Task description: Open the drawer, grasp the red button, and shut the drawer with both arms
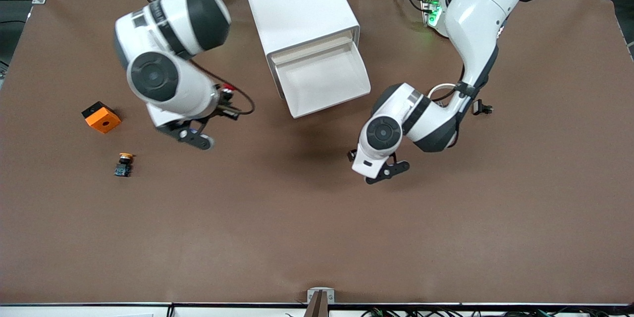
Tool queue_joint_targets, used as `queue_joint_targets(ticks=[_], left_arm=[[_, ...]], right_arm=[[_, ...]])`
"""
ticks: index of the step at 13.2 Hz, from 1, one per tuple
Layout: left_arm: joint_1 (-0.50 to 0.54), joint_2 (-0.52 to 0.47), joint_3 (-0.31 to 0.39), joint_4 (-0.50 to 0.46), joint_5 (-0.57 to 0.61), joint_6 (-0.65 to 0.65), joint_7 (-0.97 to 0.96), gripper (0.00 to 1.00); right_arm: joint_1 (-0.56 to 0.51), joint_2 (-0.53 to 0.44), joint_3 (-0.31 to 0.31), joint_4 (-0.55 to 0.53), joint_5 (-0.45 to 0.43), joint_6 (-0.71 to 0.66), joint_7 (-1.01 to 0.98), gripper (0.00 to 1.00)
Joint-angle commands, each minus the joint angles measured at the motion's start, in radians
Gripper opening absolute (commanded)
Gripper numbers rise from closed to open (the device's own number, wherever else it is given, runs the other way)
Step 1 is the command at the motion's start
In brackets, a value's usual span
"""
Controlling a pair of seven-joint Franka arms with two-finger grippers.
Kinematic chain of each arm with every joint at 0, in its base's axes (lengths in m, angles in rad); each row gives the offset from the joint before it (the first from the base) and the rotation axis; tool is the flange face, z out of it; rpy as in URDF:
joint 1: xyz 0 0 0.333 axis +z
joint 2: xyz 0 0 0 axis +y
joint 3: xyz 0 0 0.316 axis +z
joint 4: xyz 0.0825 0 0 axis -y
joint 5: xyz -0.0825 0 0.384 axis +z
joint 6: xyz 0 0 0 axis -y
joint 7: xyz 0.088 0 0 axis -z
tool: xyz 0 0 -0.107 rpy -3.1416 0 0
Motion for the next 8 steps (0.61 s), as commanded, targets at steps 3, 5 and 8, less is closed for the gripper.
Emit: queue_joint_targets(ticks=[3, 5, 8], left_arm=[[0.01, -0.078, -0.089, -0.118, 0.016, 0.057, -0.055, 1.0], [0.018, -0.127, -0.116, -0.208, 0.013, 0.112, -0.06, 1.0], [0.022, -0.201, -0.142, -0.342, 0.01, 0.196, -0.061, 1.0]], right_arm=[[-0.159, -0.025, 0.015, -0.153, -0.057, 0.173, -0.329, 0.26], [-0.225, -0.025, 0.015, -0.236, -0.073, 0.299, -0.446, 0.28], [-0.309, -0.021, 0.015, -0.377, -0.097, 0.526, -0.592, 0.29]])
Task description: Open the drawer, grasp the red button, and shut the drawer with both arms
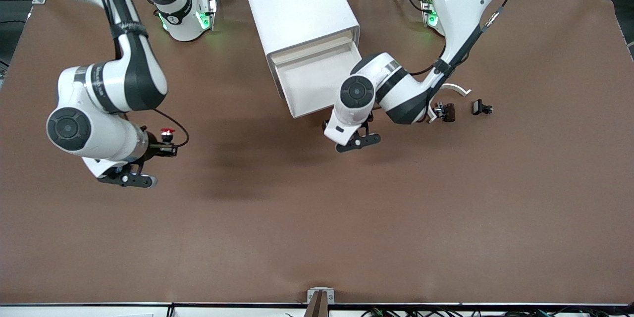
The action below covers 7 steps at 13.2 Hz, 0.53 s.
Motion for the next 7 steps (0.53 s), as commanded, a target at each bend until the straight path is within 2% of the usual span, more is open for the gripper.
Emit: queue_joint_targets(ticks=[1, 7], left_arm=[[0.022, -0.101, -0.044, -0.148, 0.007, 0.063, -0.02, 1.0], [0.022, -0.105, -0.143, -0.198, 0.005, 0.092, -0.13, 1.0]], right_arm=[[-0.073, -0.025, 0.019, -0.137, -0.03, 0.174, -0.098, 0.29], [-0.156, 0.027, 0.019, -0.258, -0.065, 0.437, -0.106, 0.33]])
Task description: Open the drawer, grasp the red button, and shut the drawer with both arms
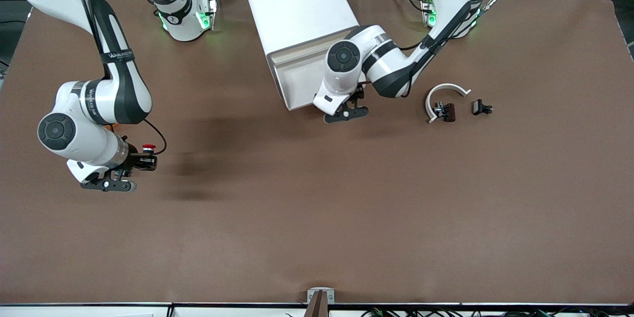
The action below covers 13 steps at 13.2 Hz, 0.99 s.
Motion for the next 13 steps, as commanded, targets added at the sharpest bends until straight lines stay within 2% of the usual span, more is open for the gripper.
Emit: queue_joint_targets(ticks=[1, 5, 8, 13], left_arm=[[0.01, -0.014, -0.048, -0.051, 0.005, 0.045, -0.068, 1.0], [0.006, -0.009, -0.116, -0.074, 0.005, 0.045, -0.16, 1.0], [0.001, 0.014, -0.157, -0.074, 0.005, 0.045, -0.254, 1.0], [-0.037, 0.024, -0.157, -0.071, 0.005, 0.043, -0.324, 1.0]], right_arm=[[-0.049, 0.029, 0.019, -0.059, -0.023, 0.126, -0.004, 0.33], [-0.074, 0.08, 0.019, -0.133, -0.023, 0.303, -0.004, 0.33], [-0.08, 0.104, 0.019, -0.133, -0.023, 0.307, -0.004, 0.33], [-0.098, 0.118, 0.02, -0.129, -0.023, 0.311, -0.009, 0.36]])
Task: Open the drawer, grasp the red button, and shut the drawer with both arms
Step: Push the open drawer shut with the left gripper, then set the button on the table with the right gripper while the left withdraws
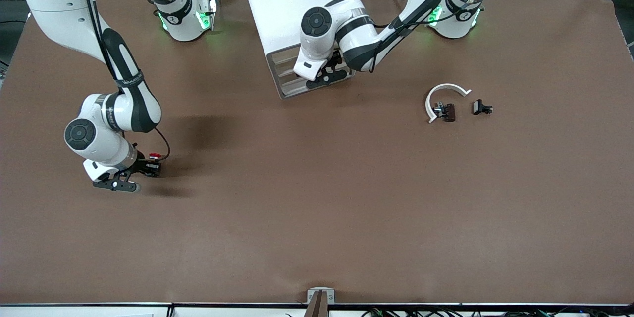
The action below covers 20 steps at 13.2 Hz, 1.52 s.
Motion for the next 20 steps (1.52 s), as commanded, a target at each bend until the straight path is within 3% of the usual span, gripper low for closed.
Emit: queue_joint_targets(ticks=[1, 5, 8, 11, 12, 13, 14, 15, 20], left_arm=[[-0.003, 0.003, -0.011, 0.001, 0.005, 0.01, -0.046, 1.0], [0.048, -0.005, 0.026, 0.056, 0.022, -0.038, -0.091, 1.0], [0.074, -0.017, 0.095, 0.141, 0.098, -0.171, -0.091, 1.0], [0.19, -0.025, 0.11, 0.204, 0.168, -0.248, -0.073, 1.0], [0.228, -0.029, 0.11, 0.207, 0.186, -0.25, -0.059, 1.0], [0.261, -0.041, 0.11, 0.213, 0.195, -0.254, -0.045, 1.0], [0.294, -0.046, 0.11, 0.221, 0.198, -0.257, -0.04, 1.0], [0.336, -0.048, 0.11, 0.241, 0.198, -0.26, -0.039, 1.0], [0.434, -0.04, 0.123, 0.412, 0.186, -0.262, 0.13, 1.0]], right_arm=[[-0.037, -0.001, 0.02, -0.008, -0.022, 0.013, -0.005, 0.36], [-0.04, -0.001, 0.02, -0.009, -0.021, 0.013, -0.005, 0.37], [-0.042, 0.008, 0.02, -0.008, -0.021, 0.015, -0.005, 0.38], [-0.042, 0.016, 0.02, -0.008, -0.022, 0.03, -0.005, 0.42], [-0.043, 0.016, 0.02, -0.008, -0.022, 0.03, -0.005, 0.45], [-0.042, 0.018, 0.02, -0.008, -0.022, 0.03, -0.005, 0.59], [-0.042, 0.018, 0.02, -0.008, -0.021, 0.029, -0.005, 0.95], [-0.042, 0.013, 0.02, -0.009, -0.021, 0.021, -0.003, 1.0], [-0.033, -0.117, 0.026, 0.001, -0.019, -0.167, 0.007, 1.0]])
